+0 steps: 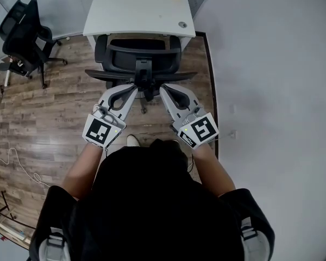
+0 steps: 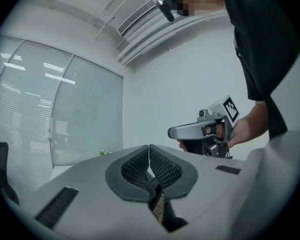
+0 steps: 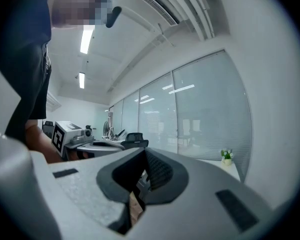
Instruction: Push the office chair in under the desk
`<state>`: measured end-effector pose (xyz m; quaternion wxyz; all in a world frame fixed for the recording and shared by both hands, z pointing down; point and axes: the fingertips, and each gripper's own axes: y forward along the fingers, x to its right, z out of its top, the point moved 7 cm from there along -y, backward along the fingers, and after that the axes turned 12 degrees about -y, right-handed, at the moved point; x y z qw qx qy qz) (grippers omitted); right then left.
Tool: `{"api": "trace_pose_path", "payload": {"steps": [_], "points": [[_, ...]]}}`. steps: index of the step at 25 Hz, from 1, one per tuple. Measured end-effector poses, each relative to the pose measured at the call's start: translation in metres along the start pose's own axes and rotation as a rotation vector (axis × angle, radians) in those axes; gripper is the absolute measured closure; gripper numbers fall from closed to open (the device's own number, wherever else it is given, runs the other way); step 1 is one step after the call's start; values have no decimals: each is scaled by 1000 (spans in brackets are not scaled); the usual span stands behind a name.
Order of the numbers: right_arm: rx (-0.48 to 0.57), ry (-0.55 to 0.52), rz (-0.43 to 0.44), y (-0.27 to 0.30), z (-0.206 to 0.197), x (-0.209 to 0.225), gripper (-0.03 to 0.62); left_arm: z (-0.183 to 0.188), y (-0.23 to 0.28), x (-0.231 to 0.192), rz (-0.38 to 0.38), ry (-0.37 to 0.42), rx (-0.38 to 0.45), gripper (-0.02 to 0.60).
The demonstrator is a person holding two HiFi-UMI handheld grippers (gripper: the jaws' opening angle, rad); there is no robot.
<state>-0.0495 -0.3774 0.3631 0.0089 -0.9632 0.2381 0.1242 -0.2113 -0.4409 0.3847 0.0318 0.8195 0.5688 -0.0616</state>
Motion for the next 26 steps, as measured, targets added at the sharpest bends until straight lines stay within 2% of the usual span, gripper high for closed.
{"api": "trace_pose_path", "payload": {"steps": [26], "points": [[18, 9, -12, -2, 2, 7, 592, 10, 12, 0, 17, 7, 9, 583]]}}
